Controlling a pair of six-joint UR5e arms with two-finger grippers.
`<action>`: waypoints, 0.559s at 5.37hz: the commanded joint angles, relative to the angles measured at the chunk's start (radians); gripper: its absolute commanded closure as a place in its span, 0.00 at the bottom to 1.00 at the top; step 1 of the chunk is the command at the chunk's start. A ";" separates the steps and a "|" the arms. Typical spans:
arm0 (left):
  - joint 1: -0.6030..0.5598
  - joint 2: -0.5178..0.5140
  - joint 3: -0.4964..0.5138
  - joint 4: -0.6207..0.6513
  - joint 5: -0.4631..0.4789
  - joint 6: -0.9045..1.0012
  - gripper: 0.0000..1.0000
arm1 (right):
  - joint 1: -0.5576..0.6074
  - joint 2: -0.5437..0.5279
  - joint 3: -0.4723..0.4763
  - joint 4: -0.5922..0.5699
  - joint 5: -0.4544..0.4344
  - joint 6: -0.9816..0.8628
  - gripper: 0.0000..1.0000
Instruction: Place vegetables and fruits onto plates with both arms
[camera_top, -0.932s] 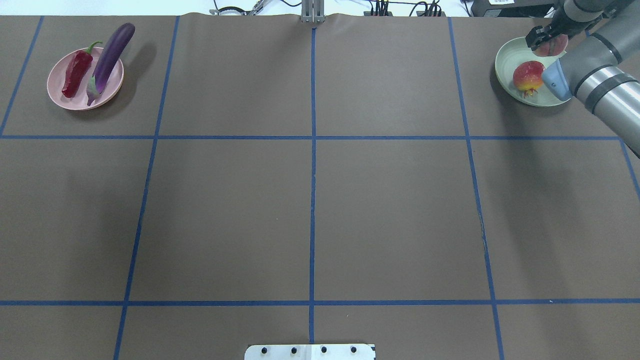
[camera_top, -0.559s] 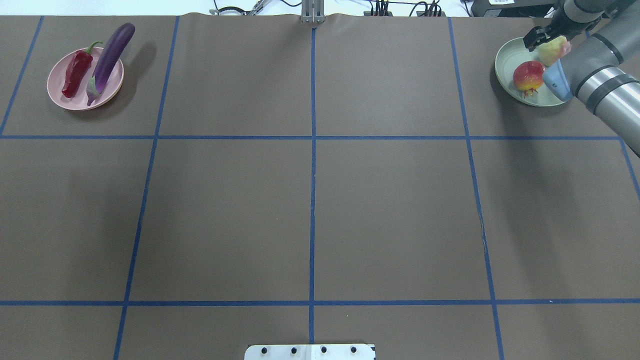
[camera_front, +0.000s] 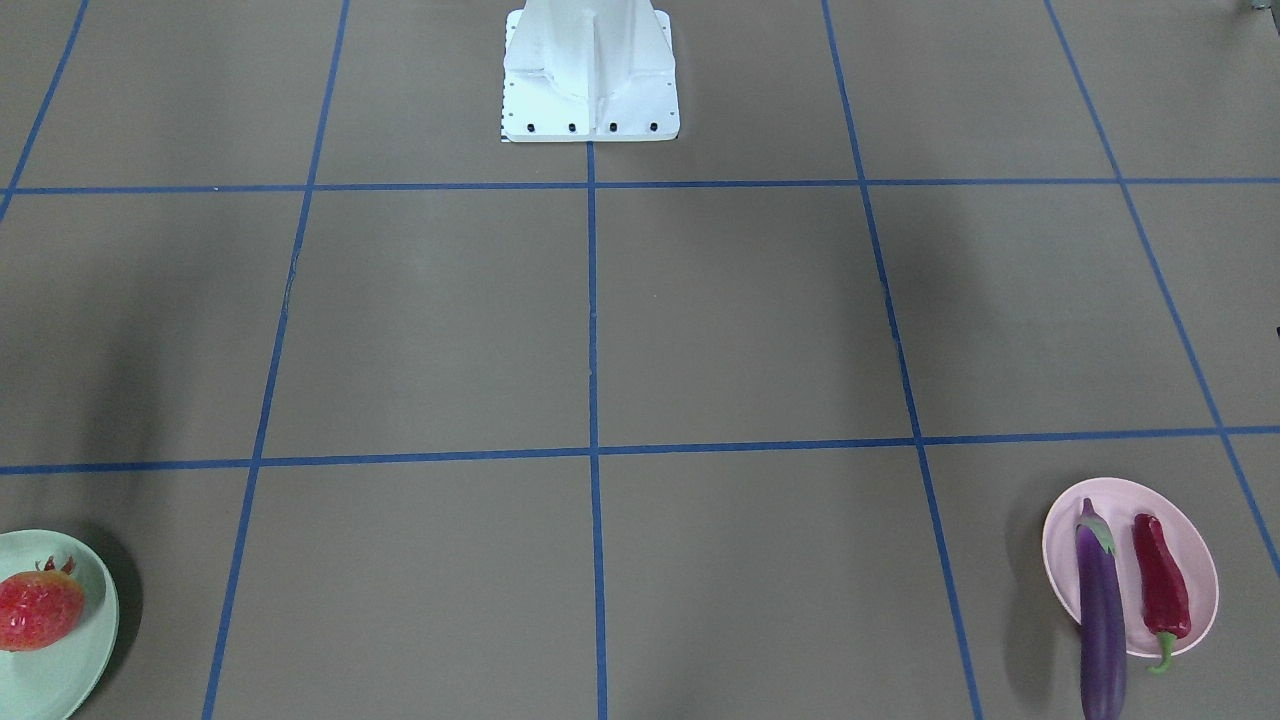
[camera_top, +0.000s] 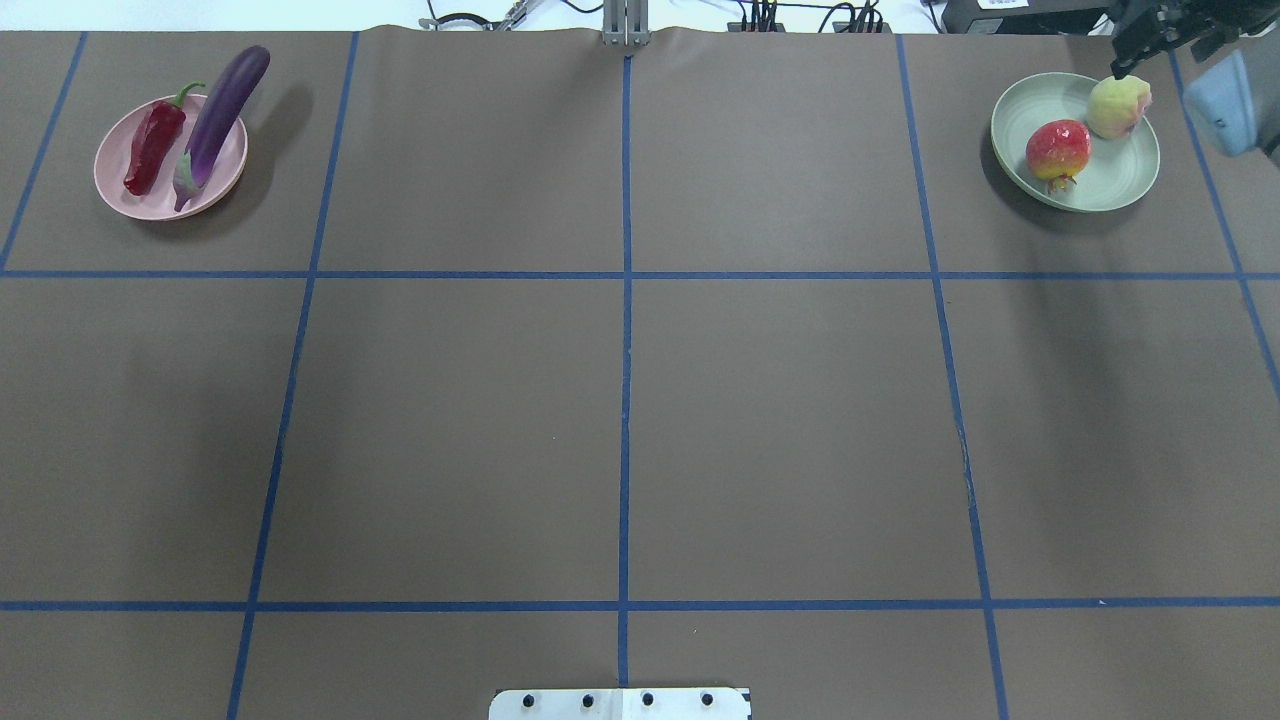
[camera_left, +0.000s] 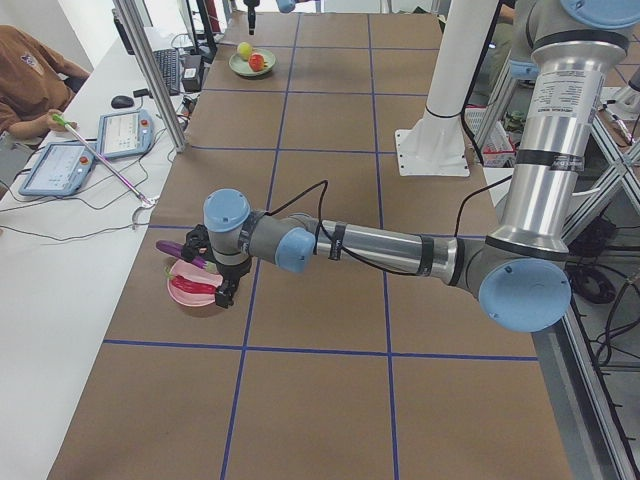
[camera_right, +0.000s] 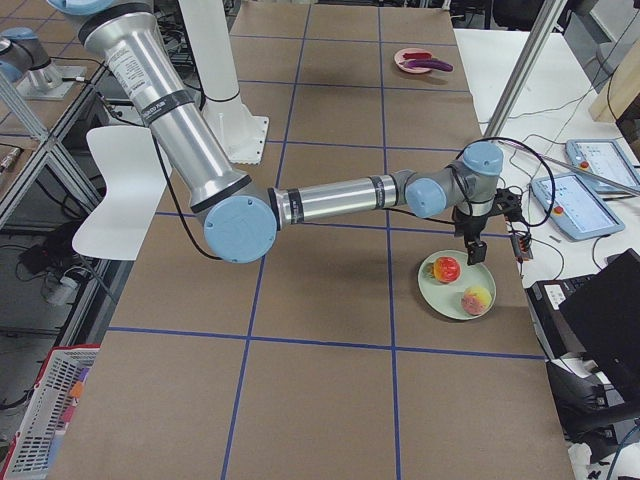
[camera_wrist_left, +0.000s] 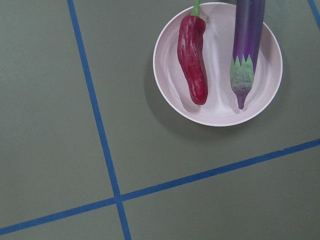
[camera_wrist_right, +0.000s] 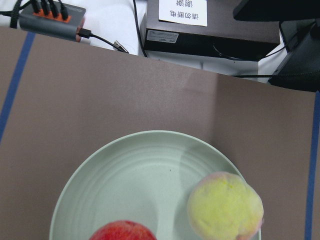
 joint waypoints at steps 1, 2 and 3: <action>-0.035 0.001 0.002 0.118 0.004 0.169 0.00 | 0.086 -0.128 0.269 -0.262 0.120 -0.092 0.00; -0.061 0.009 0.003 0.159 0.003 0.252 0.00 | 0.105 -0.223 0.372 -0.353 0.128 -0.099 0.00; -0.087 0.047 0.003 0.161 0.002 0.297 0.00 | 0.140 -0.330 0.411 -0.360 0.134 -0.211 0.00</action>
